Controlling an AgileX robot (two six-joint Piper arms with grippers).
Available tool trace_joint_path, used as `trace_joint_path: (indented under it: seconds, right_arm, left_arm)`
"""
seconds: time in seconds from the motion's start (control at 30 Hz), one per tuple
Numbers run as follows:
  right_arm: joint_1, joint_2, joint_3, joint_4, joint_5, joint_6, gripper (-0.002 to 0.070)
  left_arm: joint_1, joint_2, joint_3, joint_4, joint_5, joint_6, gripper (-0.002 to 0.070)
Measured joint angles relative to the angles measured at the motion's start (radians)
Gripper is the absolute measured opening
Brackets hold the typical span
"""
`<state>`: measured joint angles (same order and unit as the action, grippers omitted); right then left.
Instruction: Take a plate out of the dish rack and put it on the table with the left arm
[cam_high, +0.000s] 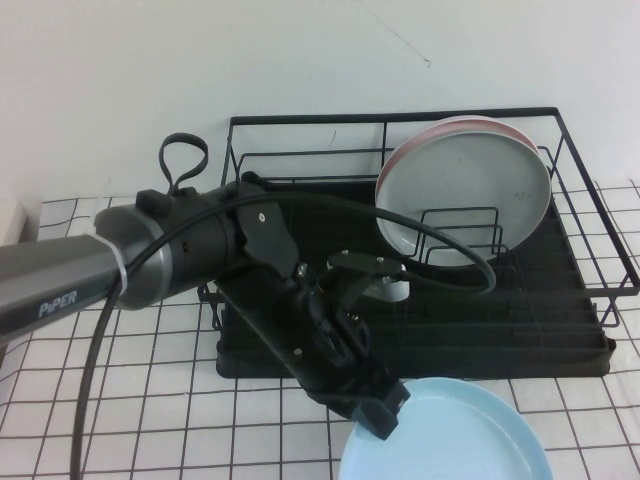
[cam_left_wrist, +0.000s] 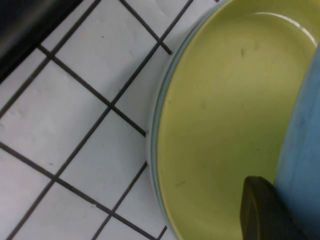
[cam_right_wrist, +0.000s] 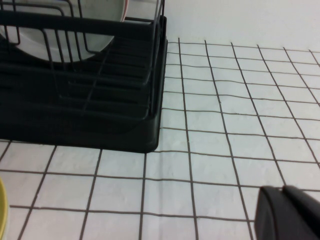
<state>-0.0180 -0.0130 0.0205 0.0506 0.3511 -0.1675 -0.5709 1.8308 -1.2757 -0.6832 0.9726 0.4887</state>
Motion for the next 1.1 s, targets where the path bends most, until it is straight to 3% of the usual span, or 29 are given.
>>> trace_joint_path:
  seconds: [0.5, 0.57, 0.77, 0.87, 1.0, 1.1]
  right_arm:
    - [0.000, 0.000, 0.000, 0.000, 0.000, 0.000, -0.0001]
    - [0.000, 0.000, 0.000, 0.000, 0.000, 0.000, -0.0001]
    - [0.000, 0.000, 0.000, 0.000, 0.000, 0.000, -0.0001]
    - [0.000, 0.000, 0.000, 0.000, 0.000, 0.000, -0.0001]
    - [0.000, 0.000, 0.000, 0.000, 0.000, 0.000, -0.0001]
    - [0.000, 0.000, 0.000, 0.000, 0.000, 0.000, -0.0001]
  left_arm:
    - [-0.014, 0.036, 0.000, 0.016, -0.054, -0.005, 0.0077]
    - [-0.015, 0.036, 0.000, 0.028, -0.062, 0.003, 0.0120]
    - [-0.015, 0.038, -0.004, 0.049, -0.070, 0.017, 0.0353]
    - [-0.015, 0.038, -0.048, 0.081, -0.029, 0.020, 0.0406]
    - [-0.015, 0.038, -0.157, 0.151, 0.081, -0.036, 0.0400]
    - [-0.015, 0.027, -0.234, 0.193, 0.148, -0.062, 0.0280]
